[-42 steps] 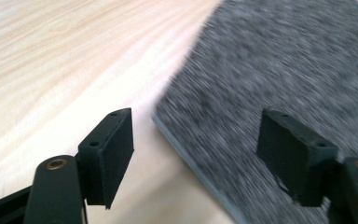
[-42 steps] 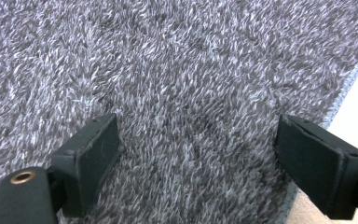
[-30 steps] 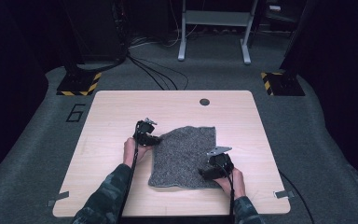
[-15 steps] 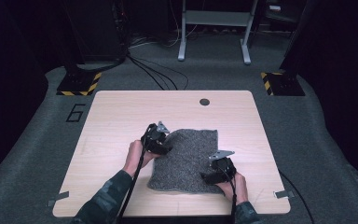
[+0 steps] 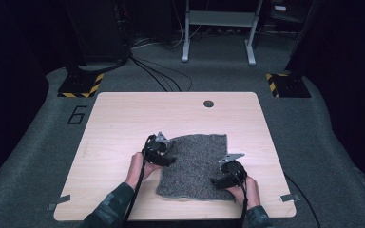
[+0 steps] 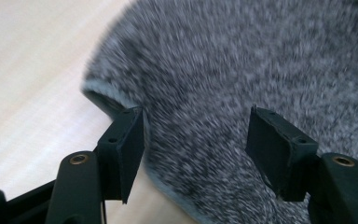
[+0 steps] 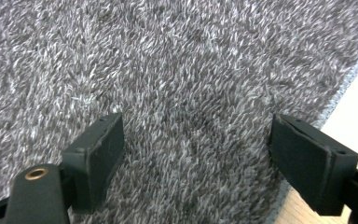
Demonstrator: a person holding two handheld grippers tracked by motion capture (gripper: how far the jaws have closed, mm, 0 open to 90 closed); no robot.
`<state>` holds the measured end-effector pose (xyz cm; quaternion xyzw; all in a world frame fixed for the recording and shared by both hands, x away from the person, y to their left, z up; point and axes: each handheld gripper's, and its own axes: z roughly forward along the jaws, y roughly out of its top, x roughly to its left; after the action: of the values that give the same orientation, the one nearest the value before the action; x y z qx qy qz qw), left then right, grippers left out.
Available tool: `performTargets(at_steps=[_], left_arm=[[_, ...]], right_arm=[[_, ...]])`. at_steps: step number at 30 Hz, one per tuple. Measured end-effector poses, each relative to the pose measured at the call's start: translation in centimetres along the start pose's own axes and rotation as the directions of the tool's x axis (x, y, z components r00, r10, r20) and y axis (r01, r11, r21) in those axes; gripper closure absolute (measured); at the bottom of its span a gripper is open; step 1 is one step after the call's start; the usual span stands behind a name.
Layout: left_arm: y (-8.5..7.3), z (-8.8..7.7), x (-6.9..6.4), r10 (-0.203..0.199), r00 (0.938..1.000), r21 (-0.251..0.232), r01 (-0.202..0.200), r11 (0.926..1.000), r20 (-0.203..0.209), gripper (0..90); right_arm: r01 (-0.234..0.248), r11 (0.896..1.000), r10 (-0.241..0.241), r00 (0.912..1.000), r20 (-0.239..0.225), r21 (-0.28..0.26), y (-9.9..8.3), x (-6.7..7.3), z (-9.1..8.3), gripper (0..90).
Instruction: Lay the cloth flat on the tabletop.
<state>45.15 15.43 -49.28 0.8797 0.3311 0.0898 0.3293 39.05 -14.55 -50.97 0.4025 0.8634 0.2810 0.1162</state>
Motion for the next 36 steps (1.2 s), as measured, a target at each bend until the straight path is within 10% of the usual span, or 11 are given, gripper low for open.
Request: performTargets(at_steps=[8, 17, 27, 36], left_arm=[[-1.8, 0.7, -0.7, -0.030, 0.9991, 0.003, 0.030, 0.9995, 0.030, 37.8], [-3.7, -0.6, -2.0, -0.058, 0.9949, -0.011, 0.060, 0.9982, 0.083, 39.6], [-4.1, -2.1, -1.0, -0.116, 0.9930, -0.062, 0.117, 0.9911, 0.024, 30.5], [-3.2, -0.3, -0.5, -0.079, 0.9968, -0.001, 0.079, 0.9969, -0.009, 24.7]], right_arm=[[-0.058, 0.992, 0.056, 0.9983, -0.017, -0.109, 1.1, -2.3, -0.7, 17.9], [-0.027, 0.998, 0.026, 0.9996, -0.012, -0.052, 1.4, -1.7, 1.2, 17.5], [-0.012, 0.999, 0.013, 0.9998, 0.017, -0.049, 1.0, -0.4, 1.2, 16.5], [-0.017, 0.999, 0.019, 0.9987, 0.047, -0.041, 2.1, 0.2, 2.0, 15.3]])
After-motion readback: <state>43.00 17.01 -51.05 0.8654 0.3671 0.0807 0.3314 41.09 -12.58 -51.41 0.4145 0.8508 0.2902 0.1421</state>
